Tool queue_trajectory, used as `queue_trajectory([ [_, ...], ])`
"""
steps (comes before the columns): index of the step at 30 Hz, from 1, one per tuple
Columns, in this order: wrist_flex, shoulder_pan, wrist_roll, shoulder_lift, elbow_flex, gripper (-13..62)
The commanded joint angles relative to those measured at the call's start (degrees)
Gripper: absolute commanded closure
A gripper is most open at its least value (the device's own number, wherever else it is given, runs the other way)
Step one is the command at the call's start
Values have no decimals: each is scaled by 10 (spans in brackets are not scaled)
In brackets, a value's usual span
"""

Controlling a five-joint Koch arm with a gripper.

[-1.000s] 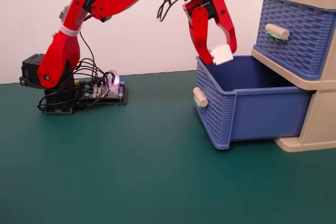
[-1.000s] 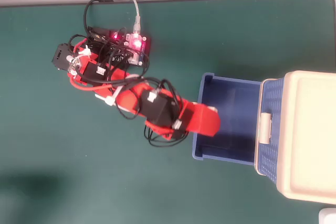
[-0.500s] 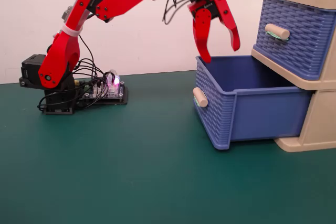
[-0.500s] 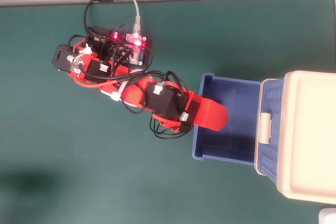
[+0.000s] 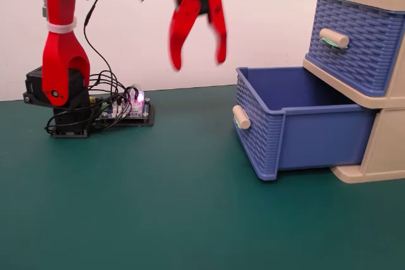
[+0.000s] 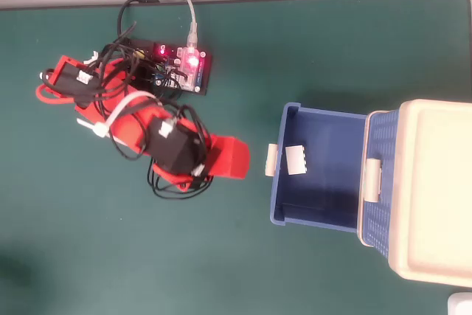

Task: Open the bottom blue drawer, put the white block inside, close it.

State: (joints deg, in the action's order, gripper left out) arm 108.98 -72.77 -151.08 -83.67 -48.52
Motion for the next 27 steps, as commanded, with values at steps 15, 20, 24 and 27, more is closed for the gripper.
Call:
queue_trajectory([
  [15,-222,-31,-43,91,-27,156],
  [20,-297,-73,-50,151,30,152],
  [24,-360,-98,-49,234,118,150],
  [27,-403,-107,-49,305,203,150],
])
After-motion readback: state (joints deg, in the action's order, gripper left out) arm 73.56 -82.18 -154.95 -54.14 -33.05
